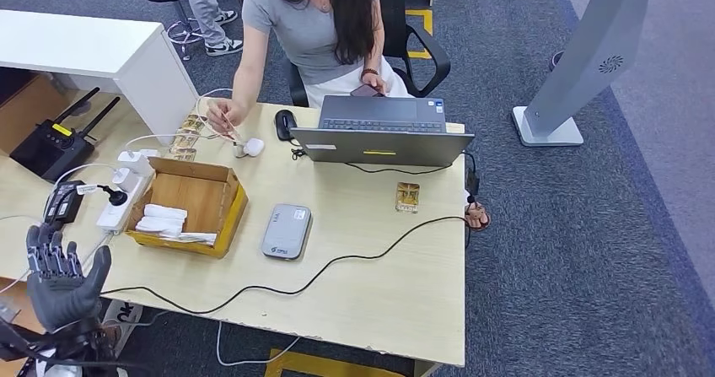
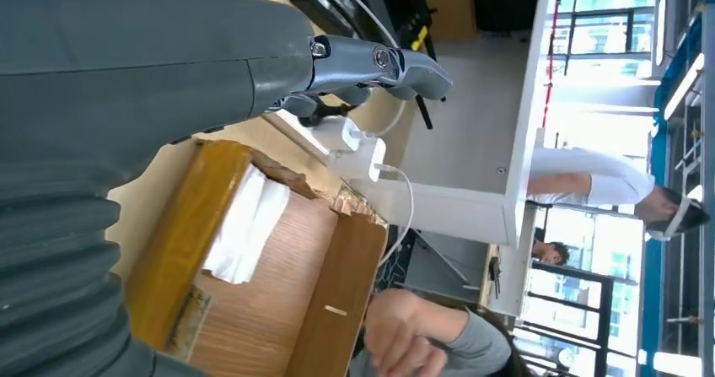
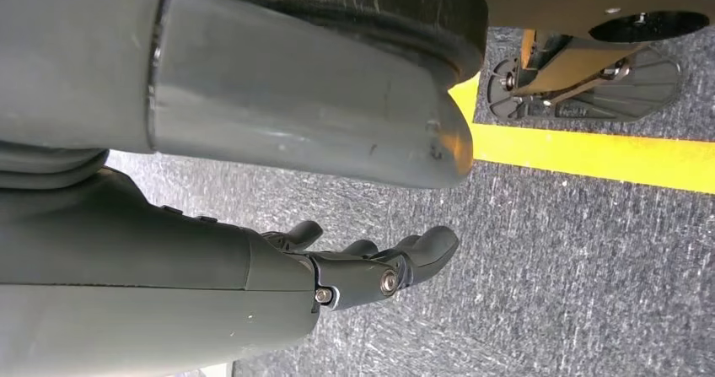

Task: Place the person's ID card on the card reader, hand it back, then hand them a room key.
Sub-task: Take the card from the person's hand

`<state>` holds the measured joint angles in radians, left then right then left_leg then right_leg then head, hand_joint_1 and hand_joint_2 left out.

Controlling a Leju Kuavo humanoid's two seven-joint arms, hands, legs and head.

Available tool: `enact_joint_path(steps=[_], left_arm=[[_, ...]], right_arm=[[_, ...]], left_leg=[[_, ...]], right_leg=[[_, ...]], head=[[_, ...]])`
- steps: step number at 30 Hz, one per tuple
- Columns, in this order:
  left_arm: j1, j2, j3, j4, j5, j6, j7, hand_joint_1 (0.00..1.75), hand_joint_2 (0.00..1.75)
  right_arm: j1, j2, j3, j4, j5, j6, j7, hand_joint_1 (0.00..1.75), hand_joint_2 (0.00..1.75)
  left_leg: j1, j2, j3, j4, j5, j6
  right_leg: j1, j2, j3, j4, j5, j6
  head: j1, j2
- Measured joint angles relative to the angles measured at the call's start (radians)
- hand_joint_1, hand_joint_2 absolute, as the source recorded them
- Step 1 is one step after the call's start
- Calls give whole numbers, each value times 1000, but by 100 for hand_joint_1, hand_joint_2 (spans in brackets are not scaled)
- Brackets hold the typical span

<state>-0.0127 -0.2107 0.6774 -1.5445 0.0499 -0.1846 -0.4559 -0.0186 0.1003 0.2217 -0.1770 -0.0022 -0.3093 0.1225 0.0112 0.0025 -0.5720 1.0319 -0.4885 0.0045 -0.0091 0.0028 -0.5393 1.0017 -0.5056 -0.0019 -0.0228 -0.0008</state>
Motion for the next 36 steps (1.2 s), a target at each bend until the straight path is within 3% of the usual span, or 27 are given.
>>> enact_joint_path(steps=[24,36], left_arm=[[-301,155,-325,130,-695,321,187,0,175],[-390,255,-481,195,-1054,492,289,0,175]], right_arm=[[-12,3,77,0,83,26,16,0,0],[-17,4,125,0,131,47,30,0,0]], left_leg=[[0,0,-1,1,1,0],[0,1,-1,1,1,0]], right_leg=[[0,1,-1,0,1,0],[0,1,-1,0,1,0]], head=[[0,0],[0,0]])
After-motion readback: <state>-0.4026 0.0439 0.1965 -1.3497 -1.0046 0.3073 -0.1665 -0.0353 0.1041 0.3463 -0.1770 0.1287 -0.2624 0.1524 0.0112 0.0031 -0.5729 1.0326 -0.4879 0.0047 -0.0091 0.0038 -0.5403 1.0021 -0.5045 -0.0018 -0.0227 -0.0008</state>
